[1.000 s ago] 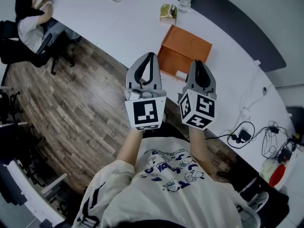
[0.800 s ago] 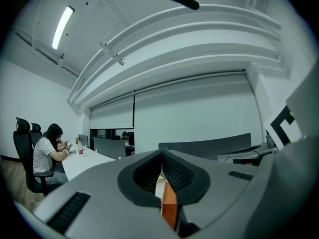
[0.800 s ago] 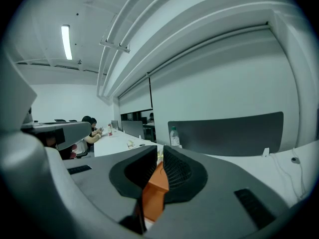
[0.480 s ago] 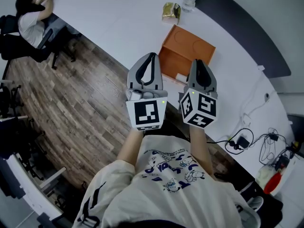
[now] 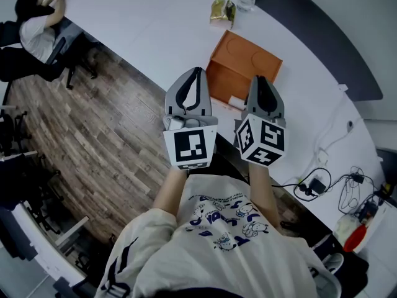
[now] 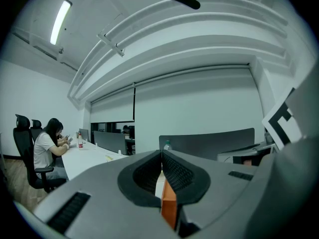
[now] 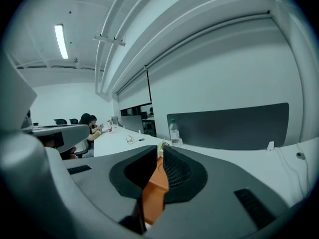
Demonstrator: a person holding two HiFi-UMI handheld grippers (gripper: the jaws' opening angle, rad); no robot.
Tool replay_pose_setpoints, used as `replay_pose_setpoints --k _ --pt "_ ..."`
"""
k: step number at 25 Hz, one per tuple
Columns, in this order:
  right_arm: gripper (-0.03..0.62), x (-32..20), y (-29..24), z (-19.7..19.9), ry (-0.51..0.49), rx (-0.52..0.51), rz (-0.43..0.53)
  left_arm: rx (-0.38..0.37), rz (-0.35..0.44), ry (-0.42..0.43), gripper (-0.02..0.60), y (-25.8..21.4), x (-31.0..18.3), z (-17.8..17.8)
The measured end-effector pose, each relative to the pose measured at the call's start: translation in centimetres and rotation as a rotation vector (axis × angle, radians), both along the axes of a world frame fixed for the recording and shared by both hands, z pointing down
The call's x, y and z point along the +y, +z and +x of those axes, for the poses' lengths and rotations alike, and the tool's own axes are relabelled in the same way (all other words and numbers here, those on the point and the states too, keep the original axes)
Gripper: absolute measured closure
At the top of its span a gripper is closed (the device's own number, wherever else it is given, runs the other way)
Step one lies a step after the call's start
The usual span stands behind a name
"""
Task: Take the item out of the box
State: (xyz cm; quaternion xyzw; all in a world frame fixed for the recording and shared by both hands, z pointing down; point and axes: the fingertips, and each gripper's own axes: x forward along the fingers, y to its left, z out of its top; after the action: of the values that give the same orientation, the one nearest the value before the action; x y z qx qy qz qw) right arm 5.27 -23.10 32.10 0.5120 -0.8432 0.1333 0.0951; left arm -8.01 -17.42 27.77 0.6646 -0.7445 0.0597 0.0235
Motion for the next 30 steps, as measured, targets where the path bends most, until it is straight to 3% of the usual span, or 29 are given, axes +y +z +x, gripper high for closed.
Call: replay_pose_setpoints --k 16,30 --pt "0.539 -3.5 2.2 0.4 0.091 0.035 -0.062 0.032 -0.064 0.117 0.563 2.6 -5.1 0.7" --pt "0.539 -4.9 6.0 0.7 0.171 0.042 -0.173 0.062 -0.148 0.207 0.563 6.4 -8.3 0.8"
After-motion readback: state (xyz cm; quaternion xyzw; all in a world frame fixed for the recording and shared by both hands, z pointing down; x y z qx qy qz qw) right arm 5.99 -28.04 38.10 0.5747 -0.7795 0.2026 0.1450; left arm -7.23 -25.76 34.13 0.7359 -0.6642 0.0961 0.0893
